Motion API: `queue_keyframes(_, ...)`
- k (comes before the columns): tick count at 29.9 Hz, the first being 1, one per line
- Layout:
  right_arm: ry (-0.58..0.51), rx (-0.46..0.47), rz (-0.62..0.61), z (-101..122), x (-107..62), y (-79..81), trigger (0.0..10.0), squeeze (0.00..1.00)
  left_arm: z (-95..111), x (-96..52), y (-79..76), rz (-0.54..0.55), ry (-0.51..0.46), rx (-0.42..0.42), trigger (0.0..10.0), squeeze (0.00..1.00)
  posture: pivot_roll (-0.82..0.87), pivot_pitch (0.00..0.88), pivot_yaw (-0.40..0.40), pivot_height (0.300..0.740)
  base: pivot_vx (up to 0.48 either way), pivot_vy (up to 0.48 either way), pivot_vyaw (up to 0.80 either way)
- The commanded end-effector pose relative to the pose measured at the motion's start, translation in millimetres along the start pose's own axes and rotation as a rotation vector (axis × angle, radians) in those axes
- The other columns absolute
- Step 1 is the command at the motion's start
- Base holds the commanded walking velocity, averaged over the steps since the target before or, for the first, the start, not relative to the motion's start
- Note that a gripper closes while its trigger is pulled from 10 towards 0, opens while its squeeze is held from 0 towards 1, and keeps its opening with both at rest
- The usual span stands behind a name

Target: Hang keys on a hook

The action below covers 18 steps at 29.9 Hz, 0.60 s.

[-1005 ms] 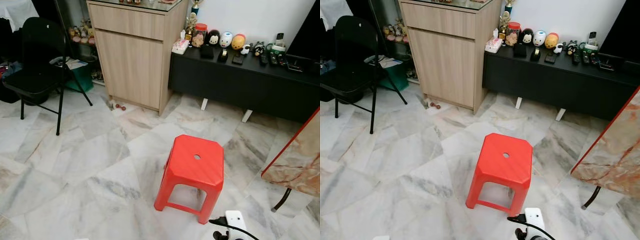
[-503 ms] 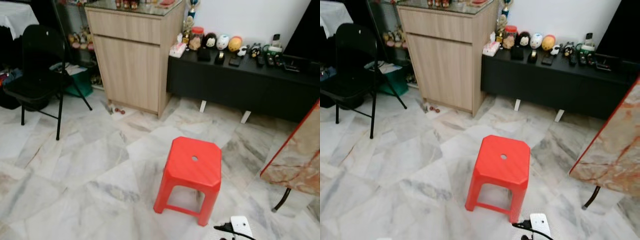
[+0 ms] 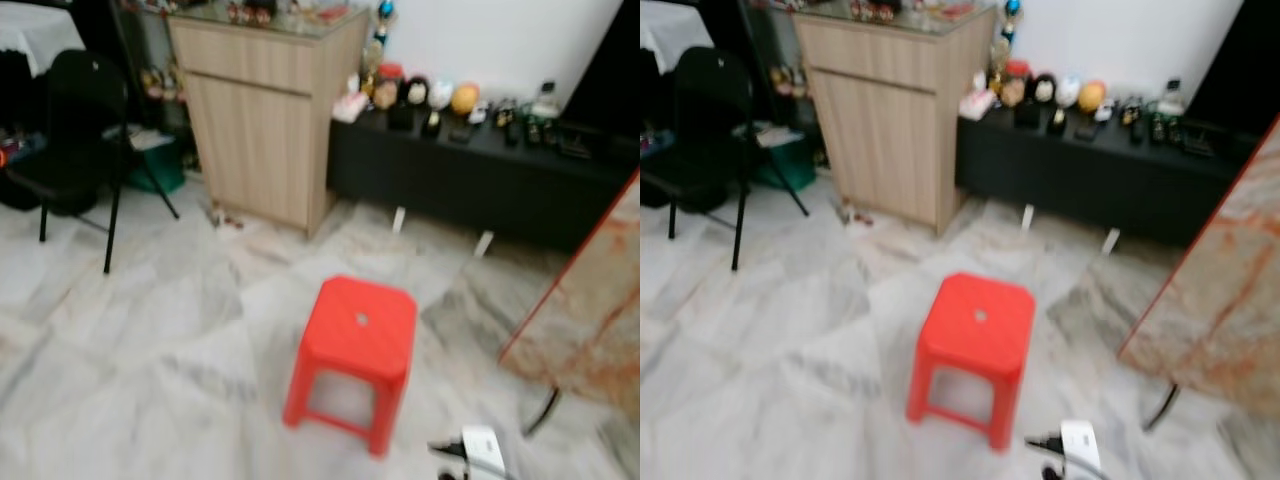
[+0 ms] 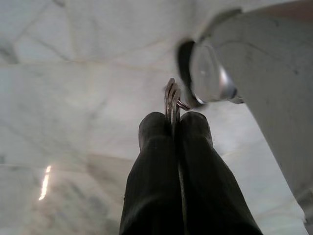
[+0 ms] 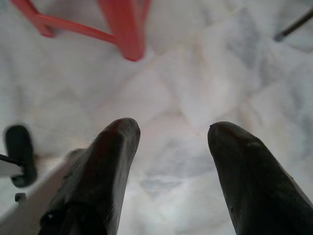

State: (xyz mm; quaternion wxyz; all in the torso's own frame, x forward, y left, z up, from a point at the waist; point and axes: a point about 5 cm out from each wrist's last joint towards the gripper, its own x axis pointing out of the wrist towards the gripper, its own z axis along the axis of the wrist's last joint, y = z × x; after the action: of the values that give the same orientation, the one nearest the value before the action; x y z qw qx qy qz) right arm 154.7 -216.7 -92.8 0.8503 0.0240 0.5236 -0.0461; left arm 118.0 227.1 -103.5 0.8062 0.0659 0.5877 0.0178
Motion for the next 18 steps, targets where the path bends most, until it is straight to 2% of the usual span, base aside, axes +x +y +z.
queue_keyframes(1,-0.026,-0.004,0.017,8.8,1.5,7.5,10.0,0.0,-3.0,0.8,-10.4,-0.038,0.013,0.011,10.0,0.0,0.05,0.0,-0.089,0.74,0.0,-0.442,0.0)
queue_keyframes(9,-0.003,-0.018,0.023,4.8,0.9,4.4,10.0,0.0,-1.6,1.1,-14.3,-0.045,0.011,0.071,10.0,0.0,0.05,0.0,-0.085,0.74,0.0,-0.445,0.0)
queue_keyframes(11,-0.002,-0.008,0.019,4.0,0.7,3.4,10.0,0.0,-2.1,1.1,-14.8,-0.047,0.013,0.073,10.0,0.0,0.05,0.0,-0.085,0.74,0.0,-0.444,0.0)
queue_keyframes(13,-0.009,0.048,0.029,3.8,0.7,4.3,10.0,0.0,-2.8,1.1,-15.2,-0.049,0.015,0.081,10.0,0.0,0.05,0.0,-0.085,0.74,0.0,-0.446,0.0)
queue_keyframes(18,-0.012,0.037,0.029,5.5,0.8,3.7,10.0,0.0,-3.9,0.8,-12.2,-0.043,0.014,0.081,10.0,0.0,0.04,0.0,-0.08,0.74,0.0,-0.445,0.0)
